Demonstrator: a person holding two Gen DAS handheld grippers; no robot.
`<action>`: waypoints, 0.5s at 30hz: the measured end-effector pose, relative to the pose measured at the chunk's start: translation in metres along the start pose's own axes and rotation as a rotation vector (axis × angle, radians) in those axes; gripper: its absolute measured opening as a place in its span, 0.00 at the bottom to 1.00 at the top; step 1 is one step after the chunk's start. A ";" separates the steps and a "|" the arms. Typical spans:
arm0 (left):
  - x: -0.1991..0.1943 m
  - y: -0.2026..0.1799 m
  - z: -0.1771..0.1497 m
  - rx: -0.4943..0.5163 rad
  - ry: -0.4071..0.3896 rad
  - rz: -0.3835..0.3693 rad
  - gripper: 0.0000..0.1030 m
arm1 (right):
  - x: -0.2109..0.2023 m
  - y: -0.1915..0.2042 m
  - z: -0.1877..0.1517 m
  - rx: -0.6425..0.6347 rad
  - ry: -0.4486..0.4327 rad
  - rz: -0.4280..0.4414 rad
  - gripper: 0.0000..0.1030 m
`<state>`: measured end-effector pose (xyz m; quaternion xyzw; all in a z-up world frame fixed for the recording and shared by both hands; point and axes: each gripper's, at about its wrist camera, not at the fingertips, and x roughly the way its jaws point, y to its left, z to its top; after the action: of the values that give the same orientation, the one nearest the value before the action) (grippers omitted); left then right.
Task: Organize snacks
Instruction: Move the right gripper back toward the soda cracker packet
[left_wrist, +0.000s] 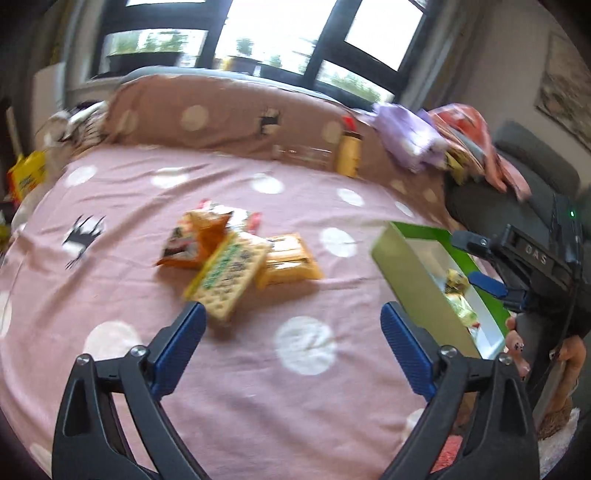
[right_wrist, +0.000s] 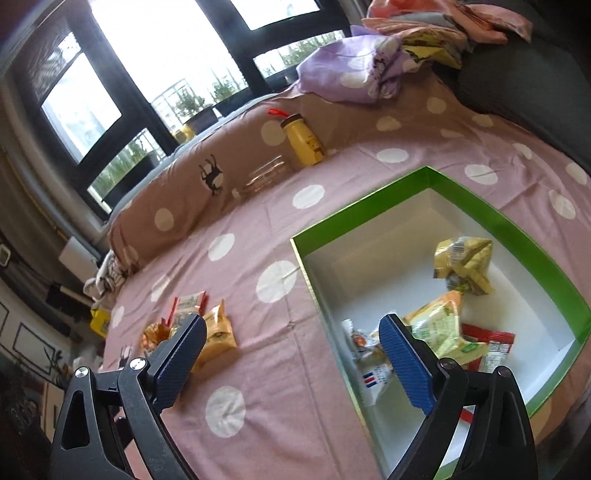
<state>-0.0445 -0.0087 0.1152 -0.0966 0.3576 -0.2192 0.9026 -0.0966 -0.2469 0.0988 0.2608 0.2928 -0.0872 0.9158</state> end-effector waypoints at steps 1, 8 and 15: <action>0.001 0.008 0.000 -0.017 -0.010 0.022 0.96 | 0.004 0.008 -0.003 -0.017 0.005 0.015 0.92; 0.014 0.047 -0.007 -0.087 0.033 0.123 0.96 | 0.035 0.041 -0.022 -0.006 0.044 0.200 0.92; 0.022 0.080 -0.012 -0.183 0.098 0.219 0.96 | 0.083 0.081 -0.034 -0.107 0.207 0.163 0.92</action>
<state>-0.0125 0.0512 0.0667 -0.1281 0.4281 -0.0901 0.8901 -0.0205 -0.1611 0.0614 0.2423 0.3676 0.0304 0.8974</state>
